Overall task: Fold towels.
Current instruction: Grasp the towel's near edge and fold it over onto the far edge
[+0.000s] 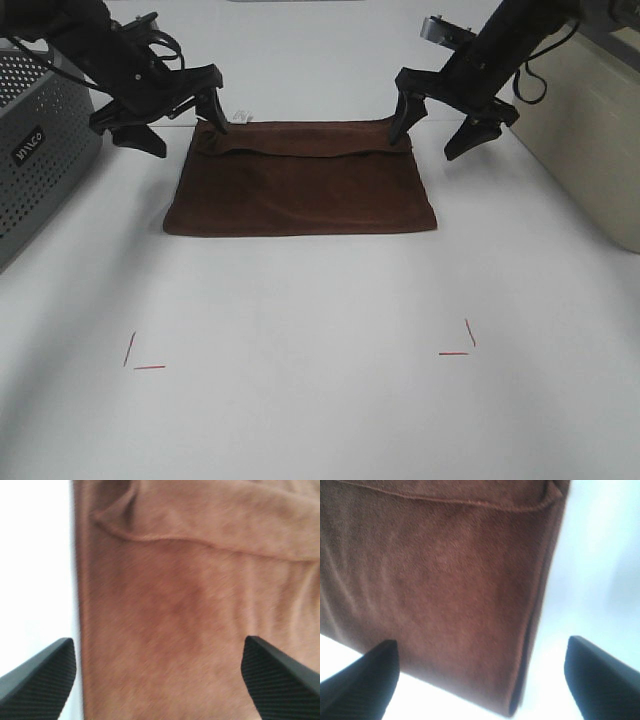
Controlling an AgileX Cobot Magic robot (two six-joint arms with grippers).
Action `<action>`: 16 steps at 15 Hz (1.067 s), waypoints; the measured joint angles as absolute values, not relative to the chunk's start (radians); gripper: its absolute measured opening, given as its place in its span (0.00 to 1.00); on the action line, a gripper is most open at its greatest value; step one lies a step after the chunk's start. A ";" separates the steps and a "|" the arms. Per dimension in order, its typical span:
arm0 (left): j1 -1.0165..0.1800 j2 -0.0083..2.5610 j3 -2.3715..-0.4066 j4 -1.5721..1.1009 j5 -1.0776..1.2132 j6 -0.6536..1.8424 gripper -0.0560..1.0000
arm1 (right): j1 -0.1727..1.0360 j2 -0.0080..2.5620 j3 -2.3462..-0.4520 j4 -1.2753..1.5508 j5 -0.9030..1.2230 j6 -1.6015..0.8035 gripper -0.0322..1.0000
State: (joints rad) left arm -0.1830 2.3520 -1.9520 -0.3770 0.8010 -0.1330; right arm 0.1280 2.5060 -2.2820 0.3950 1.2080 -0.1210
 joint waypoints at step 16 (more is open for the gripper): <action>-0.182 2.305 -1.634 -0.347 0.661 -0.147 0.79 | 0.106 2.392 -1.857 0.507 1.000 -0.271 0.84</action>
